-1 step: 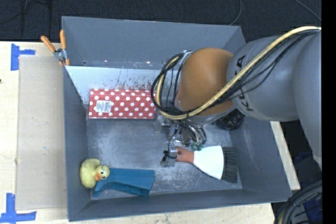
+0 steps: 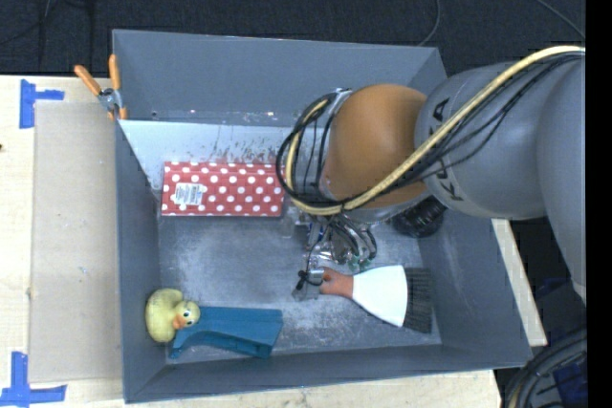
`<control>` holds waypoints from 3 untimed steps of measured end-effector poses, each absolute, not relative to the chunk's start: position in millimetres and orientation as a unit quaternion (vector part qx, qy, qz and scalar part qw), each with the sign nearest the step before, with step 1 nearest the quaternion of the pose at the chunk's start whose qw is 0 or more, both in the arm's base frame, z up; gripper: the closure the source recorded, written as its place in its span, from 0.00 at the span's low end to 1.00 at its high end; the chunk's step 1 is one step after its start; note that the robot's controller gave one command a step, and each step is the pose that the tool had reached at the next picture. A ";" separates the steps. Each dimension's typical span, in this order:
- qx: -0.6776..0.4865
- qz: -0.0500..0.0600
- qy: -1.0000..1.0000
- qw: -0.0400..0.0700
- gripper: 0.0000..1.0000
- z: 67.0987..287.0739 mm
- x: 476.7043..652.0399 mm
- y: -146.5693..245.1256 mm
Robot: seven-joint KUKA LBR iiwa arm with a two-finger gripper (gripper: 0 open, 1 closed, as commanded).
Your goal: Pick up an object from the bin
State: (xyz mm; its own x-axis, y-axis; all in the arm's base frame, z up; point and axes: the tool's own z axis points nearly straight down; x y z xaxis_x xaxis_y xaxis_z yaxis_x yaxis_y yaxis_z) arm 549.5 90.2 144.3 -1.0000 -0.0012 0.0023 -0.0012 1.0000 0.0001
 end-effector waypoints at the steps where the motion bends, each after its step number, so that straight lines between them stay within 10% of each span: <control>1: -0.023 0.000 -1.000 0.005 0.00 135.0 524.4 46.7; 2: -0.032 0.001 -0.999 0.006 0.00 130.0 517.0 30.0; 3: 0.082 -0.001 -0.997 0.004 0.00 104.8 547.0 29.3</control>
Offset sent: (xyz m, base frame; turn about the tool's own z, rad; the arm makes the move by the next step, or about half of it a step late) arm -0.0127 -0.0499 -0.0329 0.0461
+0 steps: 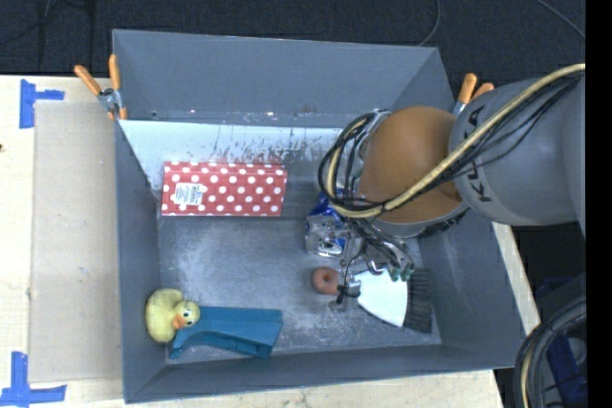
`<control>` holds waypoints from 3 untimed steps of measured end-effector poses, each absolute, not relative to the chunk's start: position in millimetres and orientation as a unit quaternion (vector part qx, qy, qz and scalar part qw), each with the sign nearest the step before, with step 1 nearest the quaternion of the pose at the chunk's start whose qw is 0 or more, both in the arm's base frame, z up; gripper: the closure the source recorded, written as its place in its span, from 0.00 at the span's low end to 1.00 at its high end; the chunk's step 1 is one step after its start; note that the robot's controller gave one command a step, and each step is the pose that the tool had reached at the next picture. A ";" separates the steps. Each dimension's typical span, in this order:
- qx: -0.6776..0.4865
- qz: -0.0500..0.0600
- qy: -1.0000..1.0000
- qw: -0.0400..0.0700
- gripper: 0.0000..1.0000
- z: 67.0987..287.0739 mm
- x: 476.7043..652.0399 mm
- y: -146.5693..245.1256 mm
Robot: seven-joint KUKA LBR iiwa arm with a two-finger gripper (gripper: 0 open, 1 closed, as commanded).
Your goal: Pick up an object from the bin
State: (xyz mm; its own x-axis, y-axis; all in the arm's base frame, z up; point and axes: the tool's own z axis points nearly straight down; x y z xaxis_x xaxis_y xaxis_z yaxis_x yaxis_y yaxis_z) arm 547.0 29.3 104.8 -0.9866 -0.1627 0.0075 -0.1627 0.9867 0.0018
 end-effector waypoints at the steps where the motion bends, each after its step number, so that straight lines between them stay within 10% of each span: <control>1: 0.074 -0.001 -0.997 0.005 0.00 93.3 547.0 18.3; 2: 0.171 -0.002 -0.985 0.005 1.00 69.8 549.7 -20.0; 3: 0.170 -0.002 -0.985 0.005 1.00 69.8 549.7 -20.3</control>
Offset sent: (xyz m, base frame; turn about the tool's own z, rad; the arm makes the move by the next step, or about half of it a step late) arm 0.0031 -0.0502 -0.0348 -0.1826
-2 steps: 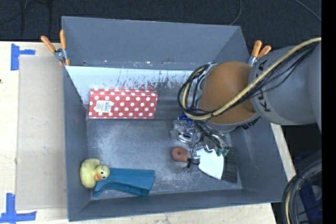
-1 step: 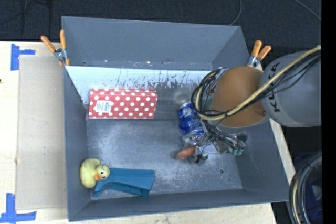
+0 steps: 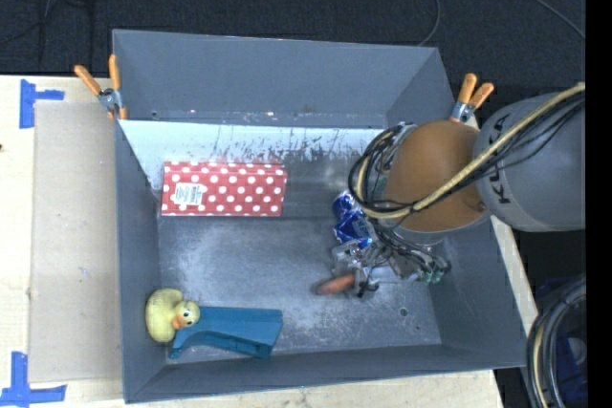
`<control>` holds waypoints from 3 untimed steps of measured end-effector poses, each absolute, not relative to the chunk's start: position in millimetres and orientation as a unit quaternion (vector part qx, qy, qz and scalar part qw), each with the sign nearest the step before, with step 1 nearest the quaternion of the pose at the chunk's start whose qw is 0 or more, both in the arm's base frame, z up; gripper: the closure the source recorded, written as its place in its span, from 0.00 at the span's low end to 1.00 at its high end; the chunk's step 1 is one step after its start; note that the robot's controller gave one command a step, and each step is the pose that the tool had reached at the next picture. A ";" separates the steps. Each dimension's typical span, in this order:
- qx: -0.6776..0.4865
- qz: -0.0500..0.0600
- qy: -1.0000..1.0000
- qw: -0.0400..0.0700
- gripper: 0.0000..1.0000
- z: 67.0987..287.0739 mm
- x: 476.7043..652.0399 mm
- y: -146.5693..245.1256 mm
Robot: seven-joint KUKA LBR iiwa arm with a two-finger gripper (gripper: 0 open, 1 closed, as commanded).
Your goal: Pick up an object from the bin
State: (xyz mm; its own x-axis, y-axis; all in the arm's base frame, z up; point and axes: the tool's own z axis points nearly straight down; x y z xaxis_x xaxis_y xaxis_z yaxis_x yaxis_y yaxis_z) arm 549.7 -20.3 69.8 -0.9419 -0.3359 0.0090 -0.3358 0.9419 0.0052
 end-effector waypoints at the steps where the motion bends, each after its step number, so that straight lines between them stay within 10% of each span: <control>1: 0.161 -0.003 -0.987 0.009 1.00 129.4 544.2 -13.6; 3: 0.156 -0.004 -0.988 0.013 1.00 176.8 534.2 -12.9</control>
Offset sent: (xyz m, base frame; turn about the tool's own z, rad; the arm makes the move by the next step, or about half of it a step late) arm -0.0160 0.0012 0.0290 0.0211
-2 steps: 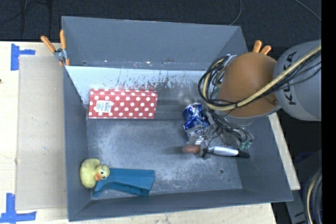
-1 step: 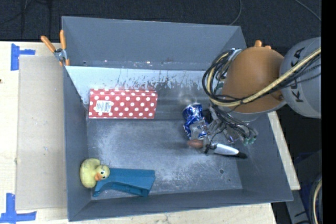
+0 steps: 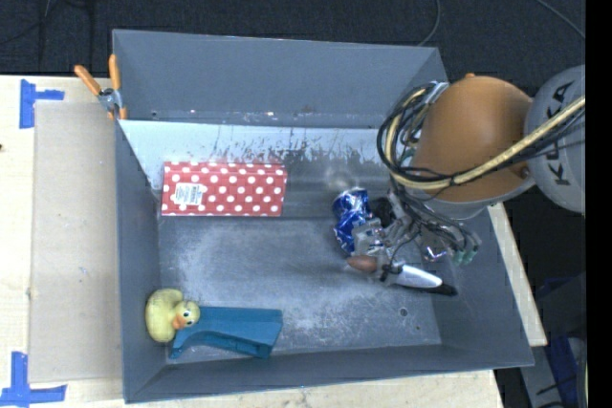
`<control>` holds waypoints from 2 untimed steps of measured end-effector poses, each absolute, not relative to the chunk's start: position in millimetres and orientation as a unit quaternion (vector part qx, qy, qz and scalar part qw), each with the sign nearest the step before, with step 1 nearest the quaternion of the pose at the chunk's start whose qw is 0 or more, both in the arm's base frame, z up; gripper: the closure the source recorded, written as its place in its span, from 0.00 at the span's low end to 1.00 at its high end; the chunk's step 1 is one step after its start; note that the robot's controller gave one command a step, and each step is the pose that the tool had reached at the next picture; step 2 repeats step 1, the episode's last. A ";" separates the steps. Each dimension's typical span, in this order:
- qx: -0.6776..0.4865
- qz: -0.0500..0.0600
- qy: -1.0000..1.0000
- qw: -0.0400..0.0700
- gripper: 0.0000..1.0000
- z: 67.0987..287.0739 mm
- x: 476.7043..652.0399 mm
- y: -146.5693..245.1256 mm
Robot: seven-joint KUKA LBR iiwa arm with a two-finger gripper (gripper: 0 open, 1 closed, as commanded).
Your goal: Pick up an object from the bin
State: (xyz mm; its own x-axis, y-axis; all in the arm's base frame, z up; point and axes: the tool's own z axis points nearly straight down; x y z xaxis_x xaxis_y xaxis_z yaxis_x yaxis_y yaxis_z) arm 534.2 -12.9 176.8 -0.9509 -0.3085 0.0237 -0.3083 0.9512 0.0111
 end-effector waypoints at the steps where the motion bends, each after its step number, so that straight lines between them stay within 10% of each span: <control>1: 0.152 -0.002 -0.988 0.003 1.00 214.6 542.1 -13.3; 2: 0.152 -0.002 -0.988 0.003 1.00 214.6 542.1 -13.3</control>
Offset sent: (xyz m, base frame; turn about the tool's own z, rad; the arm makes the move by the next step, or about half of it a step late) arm 0.0037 -0.0236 0.1088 0.0109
